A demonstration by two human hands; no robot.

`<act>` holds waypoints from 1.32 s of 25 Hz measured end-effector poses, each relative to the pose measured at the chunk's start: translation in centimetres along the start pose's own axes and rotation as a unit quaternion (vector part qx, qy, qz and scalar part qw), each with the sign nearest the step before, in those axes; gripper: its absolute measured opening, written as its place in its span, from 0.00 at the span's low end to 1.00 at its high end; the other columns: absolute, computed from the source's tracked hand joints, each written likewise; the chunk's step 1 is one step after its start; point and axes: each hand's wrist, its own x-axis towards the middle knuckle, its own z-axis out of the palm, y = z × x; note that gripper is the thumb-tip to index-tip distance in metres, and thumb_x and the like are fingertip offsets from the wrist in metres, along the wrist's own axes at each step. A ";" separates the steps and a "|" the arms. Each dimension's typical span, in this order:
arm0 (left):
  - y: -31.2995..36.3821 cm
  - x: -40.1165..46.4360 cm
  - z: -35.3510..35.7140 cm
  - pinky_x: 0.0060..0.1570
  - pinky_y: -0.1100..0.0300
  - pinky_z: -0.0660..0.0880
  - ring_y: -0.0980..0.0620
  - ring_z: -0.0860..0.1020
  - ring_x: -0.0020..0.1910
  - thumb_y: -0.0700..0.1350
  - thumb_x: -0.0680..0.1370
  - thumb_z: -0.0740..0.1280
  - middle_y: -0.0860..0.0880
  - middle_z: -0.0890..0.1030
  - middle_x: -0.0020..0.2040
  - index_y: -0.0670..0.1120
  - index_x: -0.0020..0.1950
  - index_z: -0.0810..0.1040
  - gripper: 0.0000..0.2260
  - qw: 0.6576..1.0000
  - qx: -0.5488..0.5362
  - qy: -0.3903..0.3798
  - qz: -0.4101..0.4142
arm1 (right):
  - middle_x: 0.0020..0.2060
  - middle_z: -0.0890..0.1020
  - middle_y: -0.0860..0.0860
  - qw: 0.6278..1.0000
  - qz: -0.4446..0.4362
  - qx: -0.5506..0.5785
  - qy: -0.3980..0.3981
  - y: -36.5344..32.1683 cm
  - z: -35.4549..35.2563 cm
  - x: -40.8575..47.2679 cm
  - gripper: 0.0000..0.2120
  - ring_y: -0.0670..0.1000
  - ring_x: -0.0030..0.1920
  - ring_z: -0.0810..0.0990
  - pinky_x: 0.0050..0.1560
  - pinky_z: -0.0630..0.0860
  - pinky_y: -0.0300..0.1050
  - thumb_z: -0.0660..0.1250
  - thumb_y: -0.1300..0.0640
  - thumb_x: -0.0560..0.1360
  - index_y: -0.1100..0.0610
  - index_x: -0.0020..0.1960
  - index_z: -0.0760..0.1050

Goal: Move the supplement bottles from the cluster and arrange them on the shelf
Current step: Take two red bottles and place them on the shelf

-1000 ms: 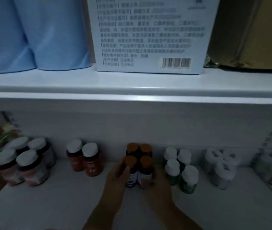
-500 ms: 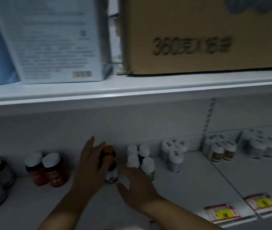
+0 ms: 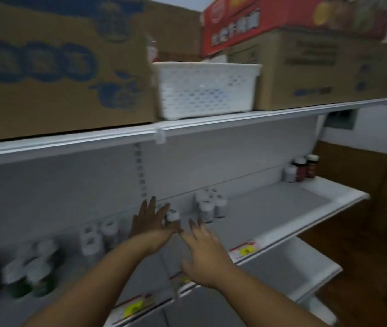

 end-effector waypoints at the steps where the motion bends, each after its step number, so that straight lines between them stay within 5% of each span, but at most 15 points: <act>1: 2.6 1.1 1.1 0.75 0.46 0.44 0.47 0.40 0.76 0.62 0.77 0.54 0.50 0.41 0.78 0.57 0.75 0.51 0.29 1.000 0.004 -0.014 0.016 | 0.77 0.47 0.54 1.000 0.022 0.000 0.000 2.7 -0.7 -0.8 0.36 0.55 0.77 0.42 0.75 0.45 0.57 0.61 0.48 0.72 0.49 0.75 0.49; 7: 15.8 10.1 9.2 0.75 0.54 0.49 0.50 0.47 0.77 0.60 0.77 0.56 0.51 0.48 0.78 0.56 0.75 0.54 0.27 0.987 -0.082 -0.059 0.123 | 0.77 0.47 0.53 0.986 0.161 0.037 0.012 18.3 -4.2 -3.2 0.34 0.54 0.77 0.43 0.76 0.46 0.52 0.61 0.49 0.74 0.49 0.75 0.50; 15: 29.5 24.2 20.3 0.74 0.52 0.55 0.50 0.56 0.75 0.55 0.78 0.57 0.49 0.54 0.77 0.53 0.74 0.58 0.24 0.957 -0.187 -0.122 0.184 | 0.77 0.44 0.52 0.955 0.285 0.055 0.059 37.5 -10.1 -1.8 0.33 0.53 0.77 0.44 0.75 0.51 0.49 0.62 0.45 0.74 0.46 0.75 0.51; 22: 35.8 31.8 26.7 0.71 0.58 0.57 0.52 0.60 0.73 0.49 0.78 0.62 0.50 0.61 0.75 0.51 0.72 0.63 0.22 0.963 -0.198 -0.125 0.136 | 0.77 0.49 0.53 0.941 0.316 0.108 0.050 52.7 -10.1 1.4 0.34 0.53 0.76 0.50 0.74 0.57 0.49 0.63 0.45 0.74 0.49 0.75 0.53; 28: 44.0 41.0 29.1 0.62 0.60 0.64 0.49 0.70 0.65 0.43 0.72 0.69 0.47 0.71 0.68 0.46 0.68 0.68 0.25 0.974 -0.203 -0.023 0.092 | 0.77 0.53 0.51 0.971 0.200 0.122 0.045 65.0 -10.7 6.1 0.36 0.54 0.76 0.55 0.74 0.59 0.46 0.63 0.44 0.73 0.50 0.76 0.50; 31: 44.0 43.2 31.7 0.62 0.60 0.64 0.49 0.69 0.66 0.44 0.71 0.70 0.48 0.70 0.67 0.47 0.67 0.69 0.25 0.986 -0.162 0.022 0.040 | 0.68 0.69 0.45 0.941 0.231 0.243 0.052 70.3 -11.8 9.0 0.33 0.51 0.69 0.68 0.68 0.69 0.47 0.68 0.46 0.70 0.48 0.71 0.59; 33: 43.6 43.5 33.3 0.68 0.57 0.61 0.48 0.65 0.70 0.46 0.72 0.69 0.47 0.67 0.71 0.48 0.70 0.67 0.27 0.992 -0.125 0.016 0.015 | 0.53 0.75 0.42 0.906 0.249 0.330 0.091 72.6 -12.9 10.2 0.24 0.44 0.55 0.76 0.56 0.73 0.33 0.71 0.53 0.69 0.48 0.61 0.65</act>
